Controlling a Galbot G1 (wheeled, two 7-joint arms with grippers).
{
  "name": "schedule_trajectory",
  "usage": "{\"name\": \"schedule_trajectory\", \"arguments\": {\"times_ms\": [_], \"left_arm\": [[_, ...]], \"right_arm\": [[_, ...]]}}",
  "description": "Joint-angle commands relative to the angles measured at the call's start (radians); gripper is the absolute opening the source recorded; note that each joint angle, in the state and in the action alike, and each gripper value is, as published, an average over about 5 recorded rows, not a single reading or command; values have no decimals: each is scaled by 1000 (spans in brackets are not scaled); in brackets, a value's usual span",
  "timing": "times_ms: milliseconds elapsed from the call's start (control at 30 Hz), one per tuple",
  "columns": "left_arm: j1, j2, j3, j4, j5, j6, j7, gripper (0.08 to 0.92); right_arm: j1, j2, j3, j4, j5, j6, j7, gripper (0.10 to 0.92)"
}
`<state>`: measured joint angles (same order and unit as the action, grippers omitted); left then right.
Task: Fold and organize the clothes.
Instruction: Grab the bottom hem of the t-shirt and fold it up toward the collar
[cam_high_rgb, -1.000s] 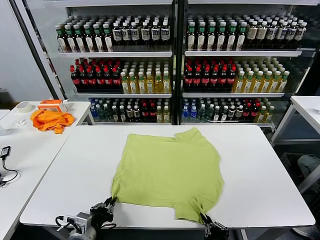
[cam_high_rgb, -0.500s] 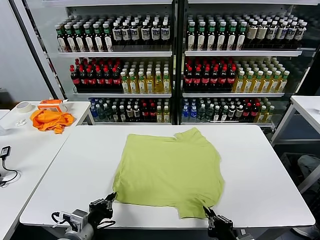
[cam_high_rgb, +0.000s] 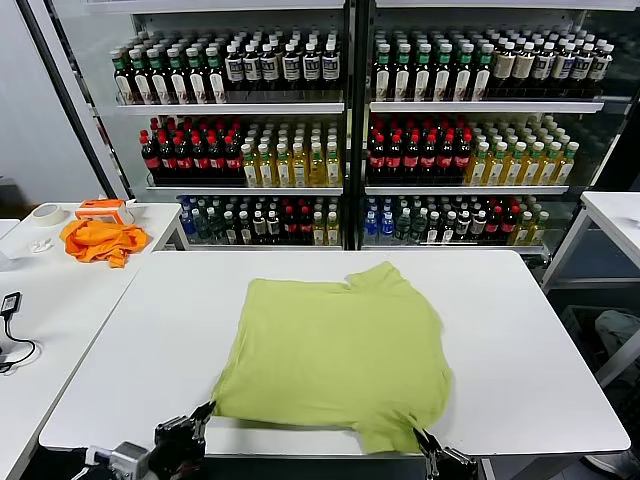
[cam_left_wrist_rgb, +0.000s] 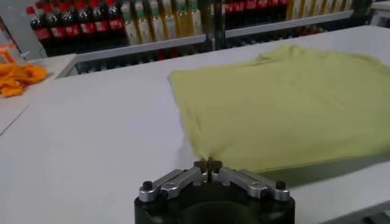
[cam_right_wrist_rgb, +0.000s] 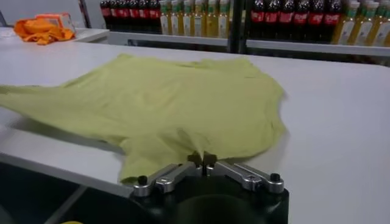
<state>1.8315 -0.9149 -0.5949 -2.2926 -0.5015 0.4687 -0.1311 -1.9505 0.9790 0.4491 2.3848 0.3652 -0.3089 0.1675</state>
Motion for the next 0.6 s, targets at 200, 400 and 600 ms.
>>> {"name": "schedule_trajectory", "arguments": {"times_ms": [200, 400, 600], "left_arm": [[61, 32, -183, -77, -105, 0, 47, 81], [-122, 44, -91, 32, -104, -31, 104, 81], [-262, 47, 24, 185, -79, -65, 102, 81]], "right_arm": [[95, -9, -5, 9, 24, -12, 9, 114], [285, -18, -48, -86, 57, -48, 17, 114], [389, -9, -86, -176, 70, -74, 19, 114]]}}
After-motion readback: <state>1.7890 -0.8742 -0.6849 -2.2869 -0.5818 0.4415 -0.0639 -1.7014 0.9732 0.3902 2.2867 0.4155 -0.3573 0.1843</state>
